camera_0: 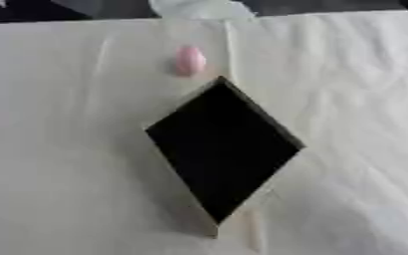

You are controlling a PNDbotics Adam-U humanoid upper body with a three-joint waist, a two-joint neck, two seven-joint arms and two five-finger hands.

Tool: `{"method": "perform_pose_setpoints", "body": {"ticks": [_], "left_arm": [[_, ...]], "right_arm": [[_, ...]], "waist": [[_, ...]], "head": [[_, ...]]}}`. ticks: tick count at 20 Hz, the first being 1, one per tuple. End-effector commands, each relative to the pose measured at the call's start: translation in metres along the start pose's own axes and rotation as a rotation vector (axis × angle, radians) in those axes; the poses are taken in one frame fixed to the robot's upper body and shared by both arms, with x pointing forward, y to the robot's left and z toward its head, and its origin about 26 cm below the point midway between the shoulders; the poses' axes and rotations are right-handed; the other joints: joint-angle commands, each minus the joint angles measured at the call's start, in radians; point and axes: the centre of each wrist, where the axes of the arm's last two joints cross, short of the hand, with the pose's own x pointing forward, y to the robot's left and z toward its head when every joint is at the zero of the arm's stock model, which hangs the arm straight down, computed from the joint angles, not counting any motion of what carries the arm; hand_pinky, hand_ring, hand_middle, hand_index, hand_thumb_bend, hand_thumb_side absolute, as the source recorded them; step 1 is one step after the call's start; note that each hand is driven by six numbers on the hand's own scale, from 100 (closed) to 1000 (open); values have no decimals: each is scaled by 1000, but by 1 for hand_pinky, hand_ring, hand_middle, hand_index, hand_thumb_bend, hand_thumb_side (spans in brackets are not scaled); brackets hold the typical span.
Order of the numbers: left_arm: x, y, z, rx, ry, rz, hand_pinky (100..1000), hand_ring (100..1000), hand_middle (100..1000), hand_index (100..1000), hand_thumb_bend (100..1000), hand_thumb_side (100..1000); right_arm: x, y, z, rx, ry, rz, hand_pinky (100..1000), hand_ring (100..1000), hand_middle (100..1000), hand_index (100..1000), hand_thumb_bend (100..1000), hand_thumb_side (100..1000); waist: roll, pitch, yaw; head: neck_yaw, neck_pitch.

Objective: Pick up objects on the table and place them in the box.

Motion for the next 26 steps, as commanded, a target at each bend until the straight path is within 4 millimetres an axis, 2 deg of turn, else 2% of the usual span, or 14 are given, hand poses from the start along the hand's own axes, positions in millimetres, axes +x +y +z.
{"method": "perform_pose_setpoints", "body": {"ticks": [1, 5, 9, 17, 22, 26], "left_arm": [[7, 3, -8, 3, -32, -1, 683, 724, 766, 768, 100, 696], [9, 2, -13, -22, -37, -10, 685, 725, 767, 771, 100, 698], [15, -5, -30, -118, -56, -61, 688, 727, 771, 783, 100, 710], [-1, -24, -73, -337, 4, -238, 694, 731, 773, 795, 100, 721], [-10, -45, -92, -464, 52, -348, 701, 737, 772, 807, 100, 724], [-16, -72, -103, -566, 93, -416, 707, 741, 771, 813, 100, 741]], "right_arm": [[4, -8, -3, -7, -28, 25, 828, 811, 713, 858, 100, 654], [4, -8, -3, -6, -27, 24, 828, 811, 713, 858, 100, 654], [5, -7, -3, -1, -30, 21, 828, 811, 713, 858, 100, 653], [7, -3, -4, 17, -41, 6, 828, 811, 712, 858, 100, 651], [9, -1, -4, 30, -48, -7, 828, 811, 712, 858, 100, 654], [10, 1, -5, 38, -56, -15, 828, 811, 711, 858, 100, 653]], "waist": [[1, -21, 0], [2, -22, -1], [6, -24, -5], [17, -28, -19], [25, -31, -32], [28, -30, -36]], "head": [[0, 8], [-2, 9], [-1, 9], [8, 11], [23, 11], [31, 6]]}}
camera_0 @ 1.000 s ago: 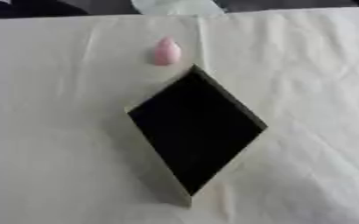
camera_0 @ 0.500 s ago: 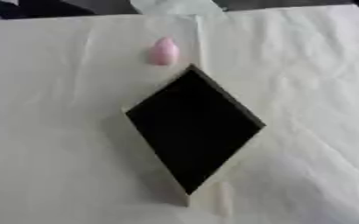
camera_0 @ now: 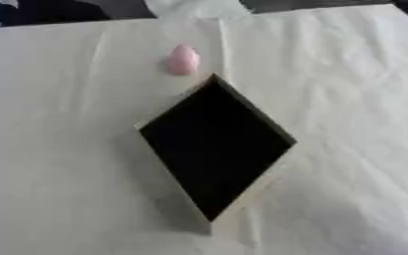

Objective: Pick up objects on the table and place them in the box.

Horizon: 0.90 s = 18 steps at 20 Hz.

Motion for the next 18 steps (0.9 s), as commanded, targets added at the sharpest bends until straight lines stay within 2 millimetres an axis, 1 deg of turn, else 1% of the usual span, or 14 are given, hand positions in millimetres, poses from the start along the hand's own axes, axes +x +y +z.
{"method": "perform_pose_setpoints", "body": {"ticks": [1, 3, 7, 13, 15, 18], "left_arm": [[1, -5, -16, -71, 31, -76, 707, 741, 771, 814, 100, 747], [1, -14, -24, -114, 61, -96, 710, 743, 770, 816, 100, 754], [-6, -31, -37, -199, 102, -135, 713, 746, 772, 822, 100, 760], [-22, -55, -44, -341, 108, -187, 722, 758, 776, 832, 100, 753], [-27, -62, -46, -392, 105, -206, 727, 765, 781, 838, 100, 730], [-33, -70, -51, -462, 98, -238, 737, 781, 788, 844, 100, 652]], "right_arm": [[8, -5, -6, -7, -40, -1, 828, 811, 711, 858, 100, 653], [8, -5, -6, -5, -42, -4, 828, 811, 711, 858, 100, 653], [9, -3, -7, 1, -46, -12, 828, 810, 711, 858, 100, 653], [11, -2, -8, 6, -52, -19, 828, 810, 711, 858, 100, 653], [11, -2, -8, 7, -53, -19, 828, 811, 711, 858, 100, 653], [11, -2, -8, 8, -55, -20, 828, 810, 710, 858, 100, 653]], "waist": [[0, -23, -1], [1, -23, -2], [2, -24, -2], [1, -22, -3], [0, -21, -5], [1, -20, -7]], "head": [[9, -1], [12, -2], [16, -3], [21, -1], [21, -2], [22, -4]]}}
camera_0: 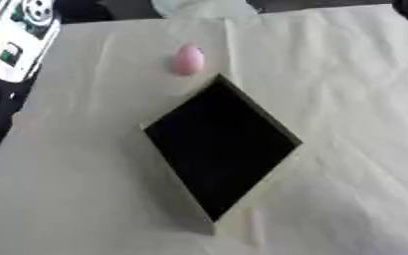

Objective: Pick up objects on the table and place them in the box.

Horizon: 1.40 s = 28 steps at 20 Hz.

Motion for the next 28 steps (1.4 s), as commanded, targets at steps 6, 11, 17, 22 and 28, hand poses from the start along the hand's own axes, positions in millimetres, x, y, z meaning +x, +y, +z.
{"method": "perform_pose_setpoints", "body": {"ticks": [6, 11, 17, 22, 28], "left_arm": [[-12, -2, -19, -153, -13, -101, 755, 801, 796, 871, 299, 581], [-27, -13, -25, -280, -1, -141, 778, 833, 819, 871, 400, 575], [-37, -16, -26, -391, -32, -169, 789, 850, 836, 871, 353, 500], [-45, -11, -25, -471, -67, -194, 792, 853, 839, 893, 460, 536], [-45, -3, -26, -521, -96, -203, 788, 852, 852, 895, 404, 465]], "right_arm": [[7, -5, -5, -5, -35, 2, 828, 810, 709, 857, 100, 653], [7, -5, -4, -5, -33, -2, 828, 810, 709, 857, 100, 654], [6, -4, -3, -7, -28, -7, 827, 810, 708, 857, 100, 655], [6, -4, -3, -9, -26, -11, 827, 809, 706, 854, 100, 655], [6, -3, -3, -10, -22, -18, 826, 808, 704, 853, 100, 657]], "waist": [[-2, -20, -2], [-3, -20, -5], [-3, -19, -7], [-2, -19, -9], [-1, -17, -13]], "head": [[4, -3], [4, -2], [2, -2], [1, -1], [1, -6]]}}
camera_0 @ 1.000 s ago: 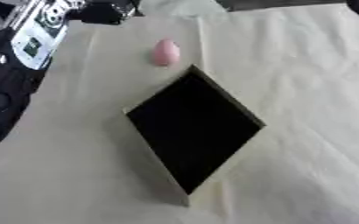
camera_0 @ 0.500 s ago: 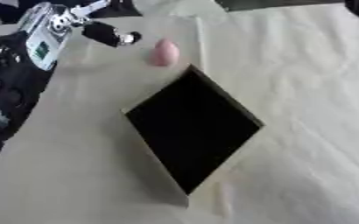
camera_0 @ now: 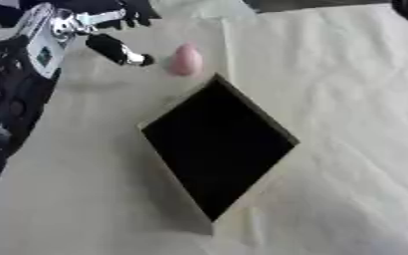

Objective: Pick up objects on the table and place them in the box.

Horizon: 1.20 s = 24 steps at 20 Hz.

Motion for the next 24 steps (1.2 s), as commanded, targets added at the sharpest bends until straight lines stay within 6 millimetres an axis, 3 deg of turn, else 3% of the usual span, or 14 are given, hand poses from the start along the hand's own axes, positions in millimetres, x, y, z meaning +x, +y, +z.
{"method": "perform_pose_setpoints", "body": {"ticks": [1, 3, 6, 7, 11, 18, 24], "left_arm": [[2, 21, 6, 21, -9, -20, 789, 854, 858, 897, 392, 455], [4, 21, 5, 18, -11, -15, 792, 856, 858, 900, 375, 415], [6, 21, 4, 34, -5, -20, 815, 873, 868, 902, 430, 426], [7, 21, 3, 43, -5, -24, 858, 899, 874, 901, 492, 453], [14, 23, 0, 94, -8, -49, 840, 887, 866, 906, 518, 448], [20, 16, -9, 167, -5, -44, 826, 873, 856, 898, 521, 479], [20, 11, -12, 208, -4, 2, 804, 858, 849, 884, 448, 501]], "right_arm": [[6, -6, -3, -18, -26, 1, 826, 807, 704, 853, 100, 657], [6, -6, -3, -19, -26, -1, 825, 807, 703, 853, 100, 658], [5, -6, -3, -19, -25, -3, 825, 805, 701, 853, 100, 659], [5, -6, -3, -19, -24, -4, 824, 803, 699, 851, 100, 660], [5, -6, -3, -18, -21, -8, 823, 802, 697, 851, 100, 662], [6, -5, -3, -19, -26, -15, 823, 801, 695, 852, 100, 663], [6, -6, -4, -21, -31, -18, 822, 800, 694, 852, 100, 663]], "waist": [[-1, -17, -2], [0, -15, -5], [2, -11, -9], [3, -9, -11], [8, -2, -16], [18, 11, -32], [28, 21, -53]], "head": [[0, -7], [-1, -8], [-1, -8], [-2, -8], [-3, -10], [0, -14], [10, -25]]}}
